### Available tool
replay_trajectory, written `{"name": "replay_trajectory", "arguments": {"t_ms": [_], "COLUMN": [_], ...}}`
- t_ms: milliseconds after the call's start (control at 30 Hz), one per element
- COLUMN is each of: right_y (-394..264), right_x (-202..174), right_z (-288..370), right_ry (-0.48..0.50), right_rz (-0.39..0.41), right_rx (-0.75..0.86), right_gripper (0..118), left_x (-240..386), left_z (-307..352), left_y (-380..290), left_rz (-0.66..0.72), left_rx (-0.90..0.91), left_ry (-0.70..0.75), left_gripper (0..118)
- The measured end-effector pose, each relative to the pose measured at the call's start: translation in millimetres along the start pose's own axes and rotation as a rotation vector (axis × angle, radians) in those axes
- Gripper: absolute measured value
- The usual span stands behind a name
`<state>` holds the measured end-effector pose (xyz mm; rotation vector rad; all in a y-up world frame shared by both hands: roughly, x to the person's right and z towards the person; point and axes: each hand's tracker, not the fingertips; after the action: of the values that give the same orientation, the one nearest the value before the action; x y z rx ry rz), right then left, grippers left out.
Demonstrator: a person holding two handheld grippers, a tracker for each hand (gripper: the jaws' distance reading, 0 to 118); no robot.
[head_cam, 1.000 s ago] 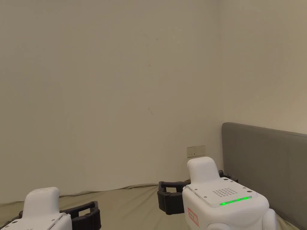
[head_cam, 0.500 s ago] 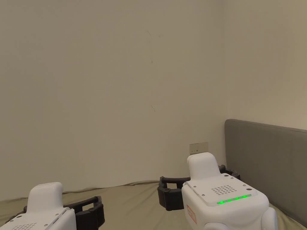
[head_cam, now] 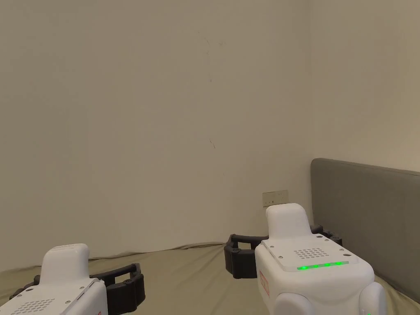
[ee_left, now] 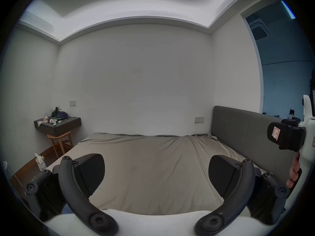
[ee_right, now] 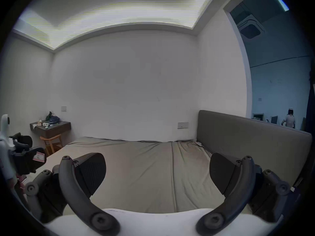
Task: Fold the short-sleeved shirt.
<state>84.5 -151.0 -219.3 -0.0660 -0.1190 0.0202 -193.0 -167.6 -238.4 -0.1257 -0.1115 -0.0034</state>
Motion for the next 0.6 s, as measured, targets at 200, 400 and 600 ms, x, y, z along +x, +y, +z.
{"name": "replay_trajectory", "arguments": {"t_ms": [200, 400, 600], "right_y": [0.8, -2.5, -10.8], "right_x": [1.6, -3.4, 3.8], "right_z": [1.0, -1.6, -2.4], "right_ry": [0.035, 0.014, 0.049], "right_rz": [-0.032, 0.024, -0.031], "right_rx": [-0.007, -0.073, -0.094], "right_gripper": [118, 118, 118], "left_x": [-2.2, -3.5, -3.1], "left_z": [-0.5, 0.2, -2.5], "left_y": [1.6, 3.3, -0.2], "left_rz": [0.001, 0.005, 0.017], "left_rx": [-0.001, -0.004, -0.017], "left_ry": [0.003, 0.003, -0.013], "left_gripper": [118, 118, 118]}}
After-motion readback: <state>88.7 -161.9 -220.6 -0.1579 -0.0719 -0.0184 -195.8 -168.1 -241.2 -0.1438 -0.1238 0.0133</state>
